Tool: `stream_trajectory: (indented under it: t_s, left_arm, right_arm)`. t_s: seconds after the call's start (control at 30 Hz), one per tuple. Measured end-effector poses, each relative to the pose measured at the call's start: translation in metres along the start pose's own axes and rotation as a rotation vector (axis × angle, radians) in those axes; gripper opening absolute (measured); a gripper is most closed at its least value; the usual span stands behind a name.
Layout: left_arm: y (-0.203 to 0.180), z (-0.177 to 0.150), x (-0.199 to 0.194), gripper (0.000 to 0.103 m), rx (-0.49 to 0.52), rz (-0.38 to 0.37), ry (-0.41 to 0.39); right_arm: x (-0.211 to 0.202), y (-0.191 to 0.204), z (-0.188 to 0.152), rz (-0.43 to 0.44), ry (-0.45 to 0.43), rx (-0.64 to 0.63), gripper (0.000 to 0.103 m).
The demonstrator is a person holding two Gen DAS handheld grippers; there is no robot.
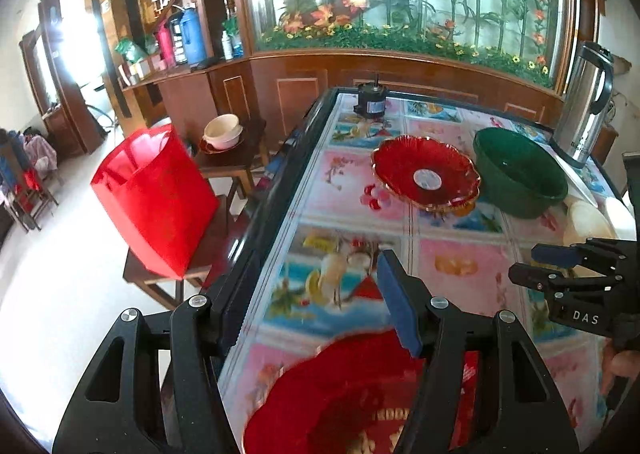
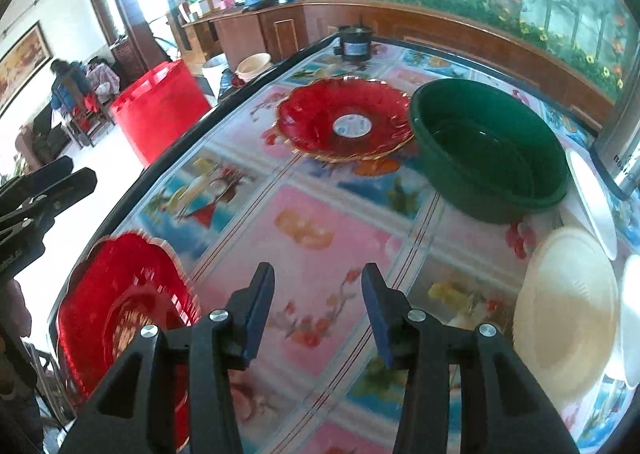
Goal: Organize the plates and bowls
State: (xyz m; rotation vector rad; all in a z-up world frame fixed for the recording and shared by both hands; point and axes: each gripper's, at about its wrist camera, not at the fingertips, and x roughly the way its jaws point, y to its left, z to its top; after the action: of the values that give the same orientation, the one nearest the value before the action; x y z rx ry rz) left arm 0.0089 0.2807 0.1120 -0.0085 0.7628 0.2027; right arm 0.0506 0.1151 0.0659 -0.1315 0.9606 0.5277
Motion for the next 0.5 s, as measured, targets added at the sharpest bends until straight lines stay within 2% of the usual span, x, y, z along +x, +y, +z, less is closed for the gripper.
stream_trajectory:
  t_s: [0.3,0.5]
  left_arm:
    - [0.009,0.047,0.064,0.062,-0.017,-0.066,0.070]
    - [-0.004,0.071,0.106,0.062,0.009,-0.110,0.131]
  right_arm:
    - [0.035,-0.028,0.034,0.030,0.013,0.100,0.046]
    - [0.056,-0.039,0.048,0.047,0.035,0.151,0.048]
